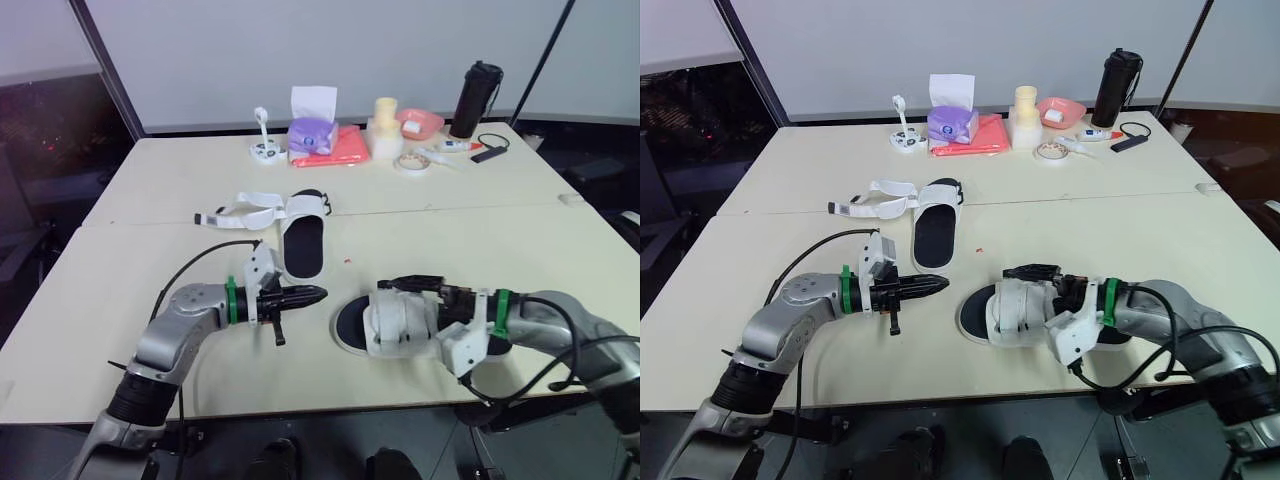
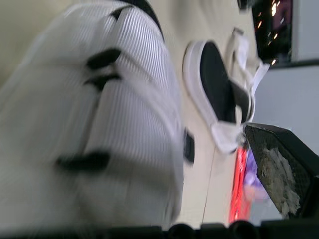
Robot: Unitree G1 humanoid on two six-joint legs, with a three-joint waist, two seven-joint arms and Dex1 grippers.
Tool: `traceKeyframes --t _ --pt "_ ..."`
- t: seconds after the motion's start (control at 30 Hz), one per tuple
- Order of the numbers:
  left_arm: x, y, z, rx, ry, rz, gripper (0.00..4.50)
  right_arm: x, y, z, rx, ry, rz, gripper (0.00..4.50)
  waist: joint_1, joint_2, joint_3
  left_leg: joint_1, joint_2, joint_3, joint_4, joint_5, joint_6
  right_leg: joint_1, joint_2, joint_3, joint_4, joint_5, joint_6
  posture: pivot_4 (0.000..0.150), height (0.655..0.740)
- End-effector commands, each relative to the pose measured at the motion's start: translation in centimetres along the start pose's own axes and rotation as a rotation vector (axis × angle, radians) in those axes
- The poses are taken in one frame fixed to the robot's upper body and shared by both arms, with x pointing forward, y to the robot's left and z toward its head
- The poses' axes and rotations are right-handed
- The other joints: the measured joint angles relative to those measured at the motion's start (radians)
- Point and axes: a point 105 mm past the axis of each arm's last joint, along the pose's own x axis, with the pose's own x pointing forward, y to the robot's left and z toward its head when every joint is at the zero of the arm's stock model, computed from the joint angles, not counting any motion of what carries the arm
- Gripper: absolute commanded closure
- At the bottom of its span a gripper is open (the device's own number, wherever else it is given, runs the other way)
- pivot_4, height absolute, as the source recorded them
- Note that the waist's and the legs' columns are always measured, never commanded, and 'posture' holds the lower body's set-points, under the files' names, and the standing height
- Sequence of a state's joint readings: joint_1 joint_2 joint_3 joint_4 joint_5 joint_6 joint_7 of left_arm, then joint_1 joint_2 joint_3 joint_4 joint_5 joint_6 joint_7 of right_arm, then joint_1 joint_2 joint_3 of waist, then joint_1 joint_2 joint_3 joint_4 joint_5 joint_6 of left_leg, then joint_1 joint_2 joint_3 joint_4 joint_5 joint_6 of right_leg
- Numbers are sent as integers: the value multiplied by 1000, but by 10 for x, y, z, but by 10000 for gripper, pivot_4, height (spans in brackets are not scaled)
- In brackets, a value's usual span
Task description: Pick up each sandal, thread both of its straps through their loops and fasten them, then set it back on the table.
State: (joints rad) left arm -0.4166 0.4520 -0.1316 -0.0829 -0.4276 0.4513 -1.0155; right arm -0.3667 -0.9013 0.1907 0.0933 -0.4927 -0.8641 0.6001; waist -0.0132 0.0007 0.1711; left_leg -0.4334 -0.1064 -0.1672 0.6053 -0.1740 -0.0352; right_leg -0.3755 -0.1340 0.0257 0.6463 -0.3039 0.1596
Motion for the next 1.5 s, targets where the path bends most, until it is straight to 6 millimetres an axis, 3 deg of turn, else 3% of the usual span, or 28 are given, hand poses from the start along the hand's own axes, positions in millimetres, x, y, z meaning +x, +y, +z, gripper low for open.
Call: traceKeyframes --t 0.03,0.1,0.27,0.37,0.57,0.67,0.8,0.87,1.03,1.27,1.33,1.37,1.5 --pt "-6 7 12 34 -33 38 45000 9 -7 5 -43 -49 -35 3948 0 0 0 0 0 0 0 0 0 0 0 0 0 0 0 1500 7400" --pt "-7 7 11 34 -32 46 45000 10 -7 5 -49 -61 -37 9709 0 0 0 0 0 0 0 0 0 0 0 0 0 0 0 1500 7400" --pt "-11 9 10 33 -31 69 45000 6 -4 8 -56 -73 -31 33554 0 0 0 0 0 0 0 0 -1 0 0 0 1 0 0 1500 7400" --pt "-11 10 9 32 -32 79 45000 2 -6 1 -38 -25 -49 43115 1 0 0 0 0 0 0 0 -1 0 0 0 1 0 0 1500 7400" --pt "-9 12 9 33 -39 92 45000 -5 -39 -58 134 336 -199 43115 1 0 0 0 0 -1 0 1 -1 -1 0 1 2 0 0 1500 7400" --pt "-7 13 9 31 -43 101 45000 -10 -53 -107 229 614 -257 43115 -5 0 0 0 0 0 0 1 -2 -1 0 1 2 0 0 1500 7400" --pt "-4 10 8 22 -50 102 45000 -16 -62 -152 242 875 -263 43115 0 1 1 0 0 0 -4 3 -4 -3 0 1 3 0 -1 1500 7400" --pt "-2 10 6 21 -52 104 45000 -15 -53 -172 328 980 -244 43115 0 0 1 0 -1 1 -8 4 -6 -5 0 1 2 0 -1 1500 7400" --pt "2 10 7 19 -66 114 45000 -24 -30 -201 398 1194 -224 43115 -4 0 1 0 0 2 -14 8 -11 -9 0 1 3 -1 -4 1500 7400" --pt "7 7 8 22 -80 115 45000 -25 -18 -209 440 1289 -244 43115 -7 0 1 -1 -1 1 -13 8 -11 -9 1 1 5 -1 -4 1500 7400" --pt "8 7 9 22 -83 114 45000 -25 -18 -210 422 1297 -236 33366 -7 0 1 -1 -1 1 -13 9 -11 -9 1 1 5 -1 -4 1500 7400" --pt "9 7 9 22 -83 114 45000 -27 -19 -211 423 1306 -245 30655 -7 0 1 -1 -1 1 -13 9 -11 -9 1 1 6 -1 -4 1500 7400" --pt "10 7 9 22 -84 113 45000 -34 -24 -214 458 1334 -289 9278 -13 0 1 -1 -1 1 -13 9 -12 -10 1 1 7 -1 -4 1500 7400"
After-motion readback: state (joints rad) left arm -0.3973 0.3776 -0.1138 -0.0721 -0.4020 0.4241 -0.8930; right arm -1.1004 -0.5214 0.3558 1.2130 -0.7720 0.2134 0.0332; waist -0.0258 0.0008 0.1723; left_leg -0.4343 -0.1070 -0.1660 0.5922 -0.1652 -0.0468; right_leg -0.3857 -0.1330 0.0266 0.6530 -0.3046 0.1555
